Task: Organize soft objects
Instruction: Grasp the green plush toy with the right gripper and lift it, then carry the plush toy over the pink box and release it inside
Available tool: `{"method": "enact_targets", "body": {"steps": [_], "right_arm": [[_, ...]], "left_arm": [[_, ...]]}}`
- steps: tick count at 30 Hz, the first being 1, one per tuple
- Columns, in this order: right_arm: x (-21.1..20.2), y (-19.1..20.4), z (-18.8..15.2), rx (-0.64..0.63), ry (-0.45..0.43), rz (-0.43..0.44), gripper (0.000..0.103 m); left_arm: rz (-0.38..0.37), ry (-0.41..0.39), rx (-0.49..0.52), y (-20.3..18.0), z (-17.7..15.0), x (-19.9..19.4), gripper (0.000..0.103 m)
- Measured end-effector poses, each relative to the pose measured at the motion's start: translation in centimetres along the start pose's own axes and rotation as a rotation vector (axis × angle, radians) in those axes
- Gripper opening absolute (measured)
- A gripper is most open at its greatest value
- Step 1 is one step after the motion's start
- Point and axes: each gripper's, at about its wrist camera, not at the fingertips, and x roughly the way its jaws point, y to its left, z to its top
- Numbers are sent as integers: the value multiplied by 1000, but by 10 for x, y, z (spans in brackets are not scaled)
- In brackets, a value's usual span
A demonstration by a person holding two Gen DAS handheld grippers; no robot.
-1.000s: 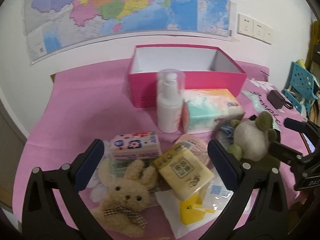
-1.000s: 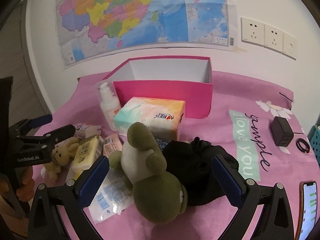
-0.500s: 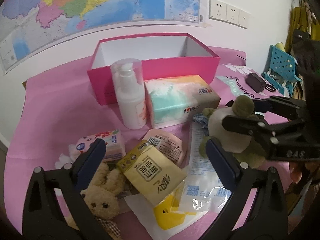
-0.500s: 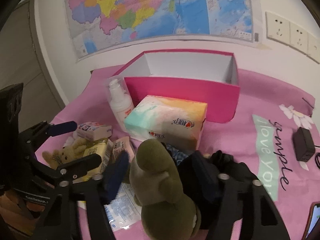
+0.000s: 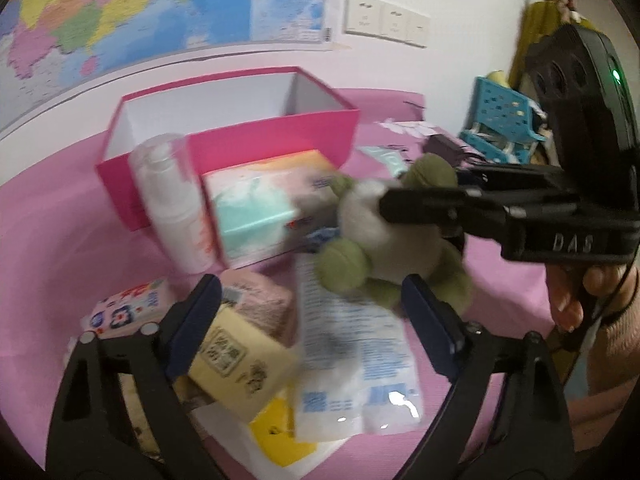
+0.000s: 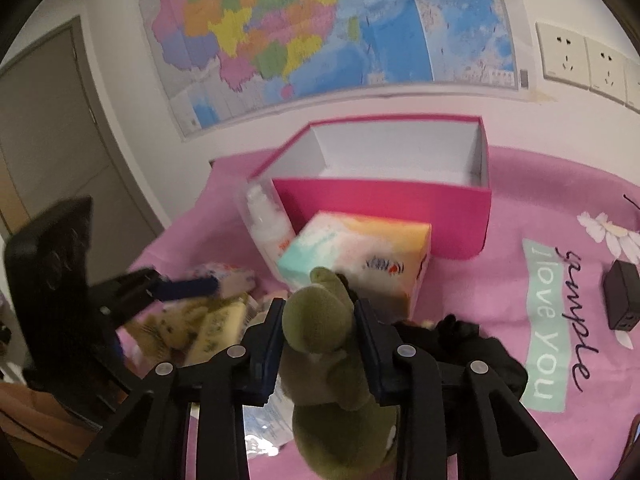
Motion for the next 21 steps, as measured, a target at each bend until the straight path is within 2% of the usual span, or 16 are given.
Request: {"method": "enact_targets", "body": {"steps": [3,7,12,21], "right_arm": [[-7,2,9,-5,-22,19,34],[-16,5,31,-15,-68,46,33],[-28,7,60,-46,-135,41,31],[-16,-5,119,-71,-188,38,31]], "left_arm": [[-51,-11,15,-5,10,-2,83],[-100,-19,15,-3,33,-4,65],[-104,-53,10,7,59,-6,54],[-41,-103,39,25,117,-1,53]]}}
